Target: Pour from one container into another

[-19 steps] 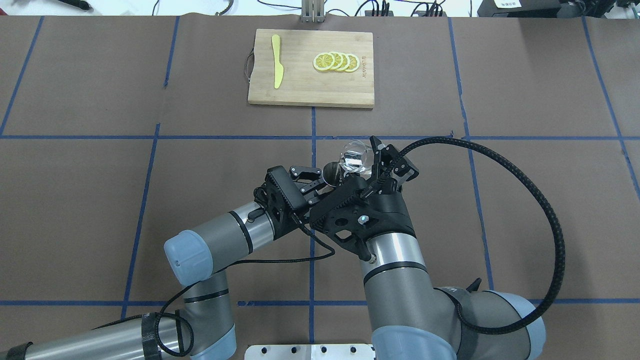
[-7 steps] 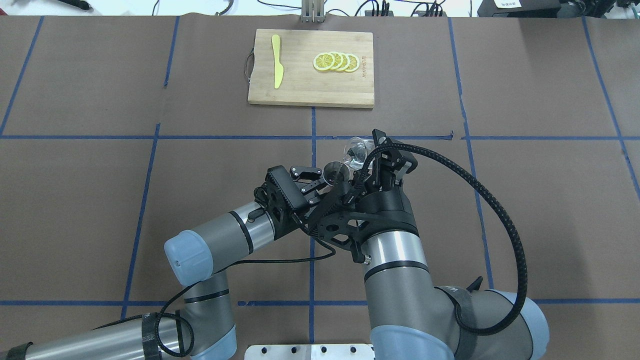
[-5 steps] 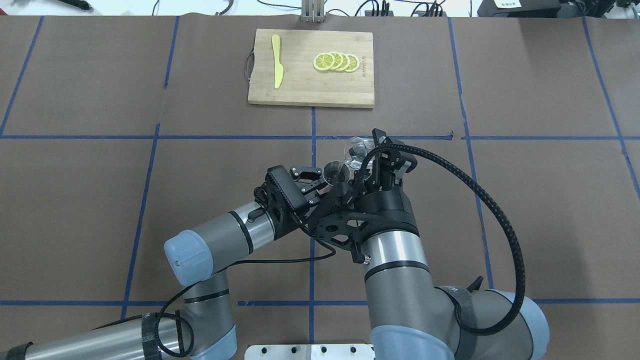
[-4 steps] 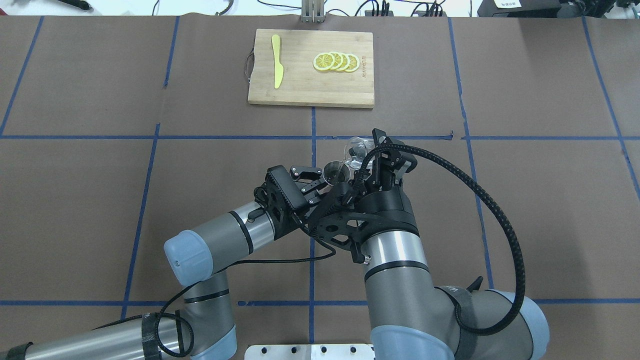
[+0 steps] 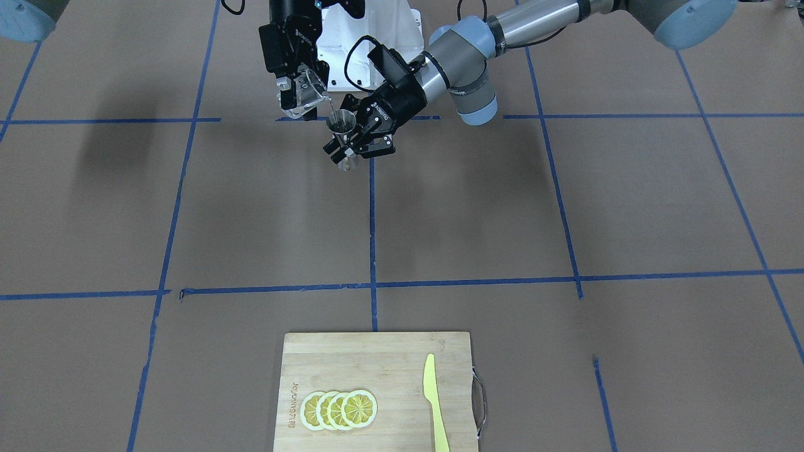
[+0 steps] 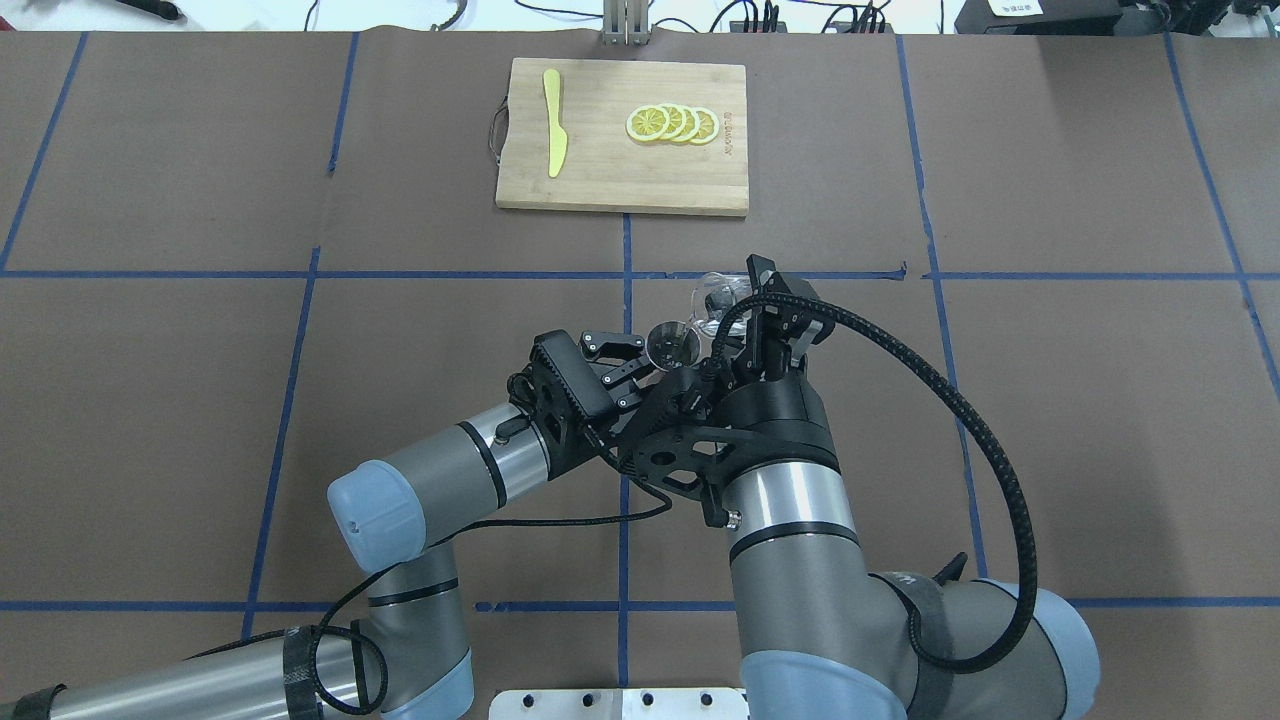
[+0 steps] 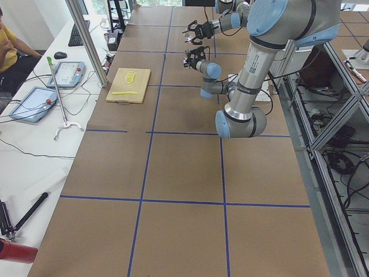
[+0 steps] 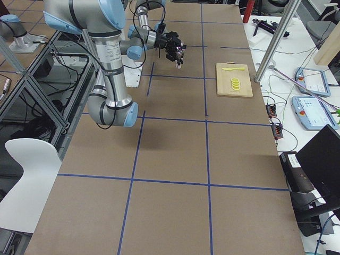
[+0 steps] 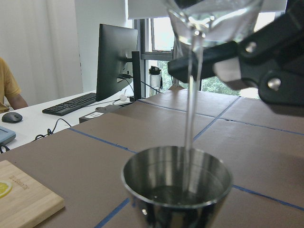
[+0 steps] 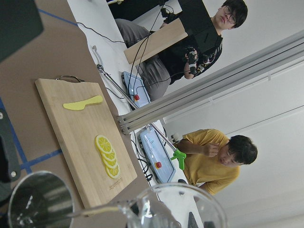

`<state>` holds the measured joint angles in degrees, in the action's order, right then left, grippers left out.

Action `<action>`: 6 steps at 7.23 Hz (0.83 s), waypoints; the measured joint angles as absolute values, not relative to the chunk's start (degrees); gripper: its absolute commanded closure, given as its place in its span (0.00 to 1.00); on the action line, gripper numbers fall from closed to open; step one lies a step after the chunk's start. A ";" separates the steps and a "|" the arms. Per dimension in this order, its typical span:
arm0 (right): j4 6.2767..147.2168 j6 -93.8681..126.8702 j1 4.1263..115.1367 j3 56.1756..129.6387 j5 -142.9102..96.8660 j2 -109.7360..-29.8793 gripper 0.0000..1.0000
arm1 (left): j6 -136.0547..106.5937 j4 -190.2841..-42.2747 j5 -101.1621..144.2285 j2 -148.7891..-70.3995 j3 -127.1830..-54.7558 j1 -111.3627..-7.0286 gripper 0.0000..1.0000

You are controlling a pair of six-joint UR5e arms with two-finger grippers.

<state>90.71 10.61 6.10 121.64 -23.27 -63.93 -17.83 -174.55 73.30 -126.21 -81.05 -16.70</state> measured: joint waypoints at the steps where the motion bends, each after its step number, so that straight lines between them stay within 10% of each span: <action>1: 90.81 10.10 6.08 121.89 -23.23 -63.91 1.00 | -17.84 -174.55 73.30 -126.21 -81.09 -16.70 1.00; 6: 90.86 9.25 5.98 122.34 -23.29 -63.81 1.00 | -17.84 -174.55 73.35 -126.21 -81.08 -16.71 1.00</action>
<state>90.86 9.25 5.98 122.34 -23.29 -63.81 -17.84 -174.55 73.35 -126.21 -81.08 -16.71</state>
